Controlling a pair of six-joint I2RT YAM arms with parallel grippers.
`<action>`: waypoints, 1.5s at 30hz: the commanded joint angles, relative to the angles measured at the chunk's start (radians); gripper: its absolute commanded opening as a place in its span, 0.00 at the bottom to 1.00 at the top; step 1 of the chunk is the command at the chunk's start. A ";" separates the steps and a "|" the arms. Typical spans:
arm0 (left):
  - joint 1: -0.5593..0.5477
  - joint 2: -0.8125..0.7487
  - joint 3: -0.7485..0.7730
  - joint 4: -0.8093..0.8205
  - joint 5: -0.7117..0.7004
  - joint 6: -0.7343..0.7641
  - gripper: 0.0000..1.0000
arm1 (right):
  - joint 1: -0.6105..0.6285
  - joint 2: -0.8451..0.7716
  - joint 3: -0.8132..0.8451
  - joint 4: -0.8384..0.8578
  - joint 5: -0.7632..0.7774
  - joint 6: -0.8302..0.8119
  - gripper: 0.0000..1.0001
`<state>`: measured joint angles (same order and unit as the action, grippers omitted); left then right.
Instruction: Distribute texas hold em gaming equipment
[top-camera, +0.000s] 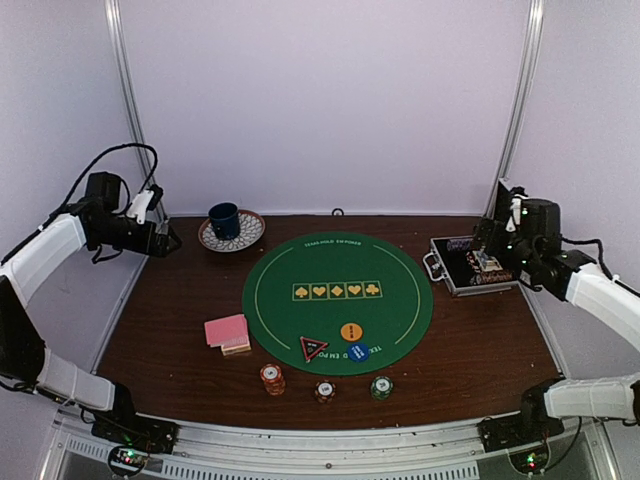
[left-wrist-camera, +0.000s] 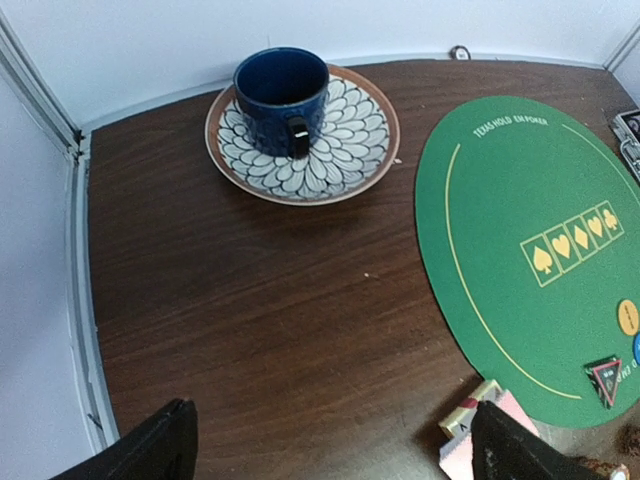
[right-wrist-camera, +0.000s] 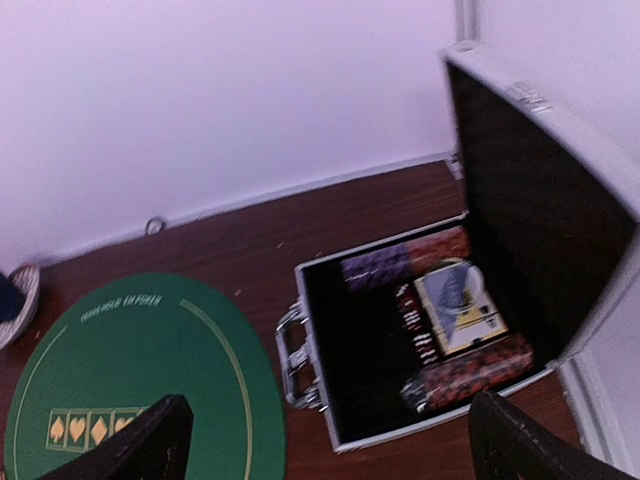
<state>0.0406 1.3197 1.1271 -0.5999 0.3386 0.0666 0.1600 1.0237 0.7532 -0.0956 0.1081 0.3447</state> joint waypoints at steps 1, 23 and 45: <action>0.009 -0.009 0.066 -0.196 0.063 0.064 0.98 | 0.250 0.058 0.111 -0.288 0.061 -0.035 1.00; 0.009 -0.016 0.177 -0.402 0.088 0.117 0.98 | 0.924 0.651 0.477 -0.458 0.023 -0.057 0.70; 0.008 -0.019 0.190 -0.418 0.139 0.126 0.98 | 0.939 1.023 0.682 -0.420 -0.231 -0.125 0.49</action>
<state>0.0406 1.3201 1.2839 -1.0183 0.4377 0.1776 1.0931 2.0338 1.4246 -0.5152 -0.1112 0.2348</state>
